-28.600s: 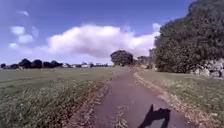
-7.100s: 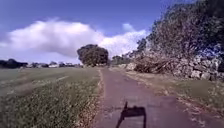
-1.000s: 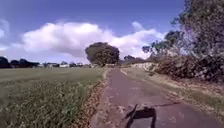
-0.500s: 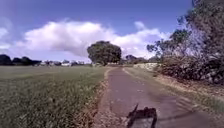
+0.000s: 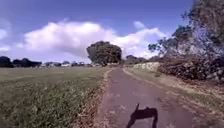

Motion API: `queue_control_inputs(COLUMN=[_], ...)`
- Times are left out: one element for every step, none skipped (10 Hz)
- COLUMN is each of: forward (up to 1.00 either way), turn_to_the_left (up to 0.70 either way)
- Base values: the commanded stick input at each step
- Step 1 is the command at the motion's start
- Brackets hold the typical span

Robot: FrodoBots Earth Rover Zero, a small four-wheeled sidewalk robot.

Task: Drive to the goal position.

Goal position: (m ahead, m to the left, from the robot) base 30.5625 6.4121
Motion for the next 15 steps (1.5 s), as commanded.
queue_control_inputs(forward=[0.70, 0.70, 0.70, 0.70, 0.70, 0.70, 0.70, 0.70, 0.70, 0.70, 0.70, 0.70, 0.70, 0.70, 0.70], turn_to_the_left=[0.00, 0.00, 0.00, 0.00, 0.00, 0.00, -0.14, -0.14, -0.14, -0.14, -0.14, -0.14, -0.14, -0.14, -0.14])
